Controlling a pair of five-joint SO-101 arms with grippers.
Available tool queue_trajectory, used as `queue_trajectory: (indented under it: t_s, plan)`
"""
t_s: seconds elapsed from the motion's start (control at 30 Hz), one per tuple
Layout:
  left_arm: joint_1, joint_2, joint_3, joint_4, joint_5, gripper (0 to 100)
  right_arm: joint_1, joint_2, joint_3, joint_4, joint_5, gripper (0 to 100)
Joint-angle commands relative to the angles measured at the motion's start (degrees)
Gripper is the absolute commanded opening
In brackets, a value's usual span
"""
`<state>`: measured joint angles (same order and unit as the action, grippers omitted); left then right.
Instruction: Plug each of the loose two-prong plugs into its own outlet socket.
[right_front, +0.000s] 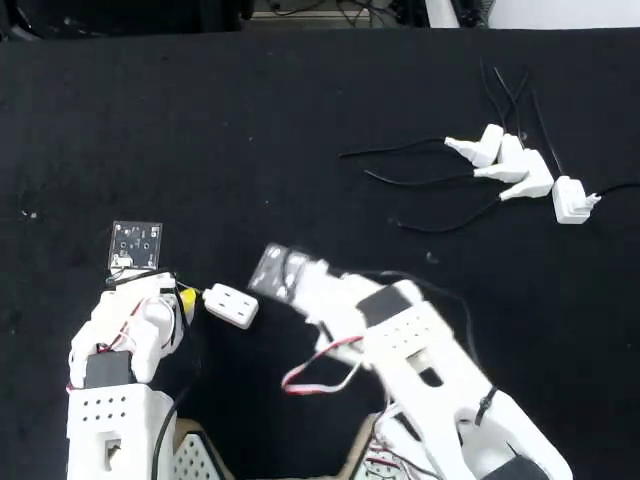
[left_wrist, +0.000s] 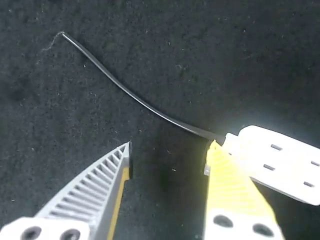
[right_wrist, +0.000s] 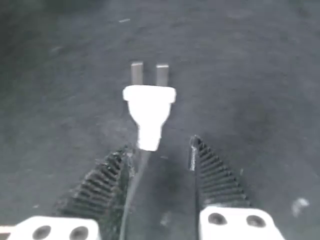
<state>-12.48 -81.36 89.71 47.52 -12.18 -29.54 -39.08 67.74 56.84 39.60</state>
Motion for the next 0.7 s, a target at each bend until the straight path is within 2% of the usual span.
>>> queue_trajectory:
  t_s: [0.0,0.23,0.47,0.67]
  plan:
    - [0.31,-0.53,-0.92,0.35,-0.53,25,-2.20,-1.98,1.01,-2.29,-1.41,16.5]
    - [0.04,-0.53,-0.92,0.35,-0.62,25,-2.02,-1.89,6.64,-9.05,1.23,16.5]
    - [0.04,-0.53,-1.01,0.35,-0.62,25,7.03,-1.89,6.37,-10.20,4.57,12.9]
    - [0.04,-0.53,-1.01,0.35,-0.62,25,5.19,-1.89,5.49,-10.29,1.93,11.9]
